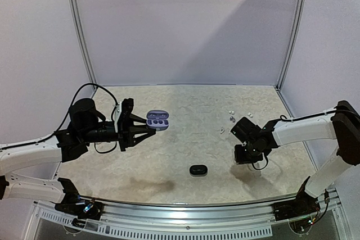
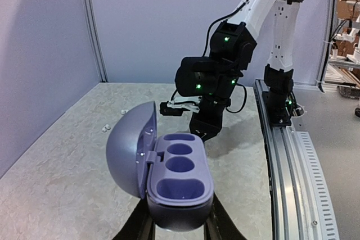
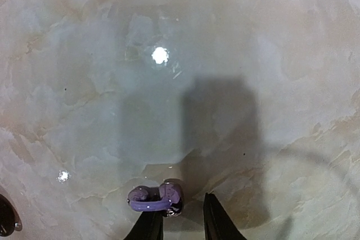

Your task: Insert the wireless bluetooth earbuds into the charging case

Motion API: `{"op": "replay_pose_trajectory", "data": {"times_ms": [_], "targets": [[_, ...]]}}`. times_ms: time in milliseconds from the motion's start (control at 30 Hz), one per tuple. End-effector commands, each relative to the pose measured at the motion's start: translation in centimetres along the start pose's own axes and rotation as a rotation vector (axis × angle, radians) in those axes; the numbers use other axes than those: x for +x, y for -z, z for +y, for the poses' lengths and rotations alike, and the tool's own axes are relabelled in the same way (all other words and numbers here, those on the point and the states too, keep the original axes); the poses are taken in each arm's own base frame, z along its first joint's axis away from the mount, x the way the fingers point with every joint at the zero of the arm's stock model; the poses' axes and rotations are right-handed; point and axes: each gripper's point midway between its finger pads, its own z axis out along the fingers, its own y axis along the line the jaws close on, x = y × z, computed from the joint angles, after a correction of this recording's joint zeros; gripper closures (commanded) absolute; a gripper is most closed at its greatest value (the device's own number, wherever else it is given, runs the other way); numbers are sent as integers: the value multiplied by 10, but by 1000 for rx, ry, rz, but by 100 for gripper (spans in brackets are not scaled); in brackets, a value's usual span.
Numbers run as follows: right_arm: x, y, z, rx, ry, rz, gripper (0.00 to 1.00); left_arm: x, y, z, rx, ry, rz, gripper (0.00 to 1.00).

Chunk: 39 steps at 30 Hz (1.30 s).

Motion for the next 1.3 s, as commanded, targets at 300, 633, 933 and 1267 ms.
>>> {"op": "replay_pose_trajectory", "data": {"times_ms": [300, 633, 933, 1267], "targets": [[72, 3, -22, 78, 33, 269, 70, -2, 1, -2, 2, -36, -13, 100], [62, 15, -15, 50, 76, 251, 70, -1, 0, -2, 5, -39, -13, 100], [17, 91, 19, -116, 377, 158, 58, -2, 1, -4, 14, -46, -14, 100], [-38, 139, 57, -239, 1197, -218, 39, -6, 3, -10, 39, -43, -25, 100]]}}
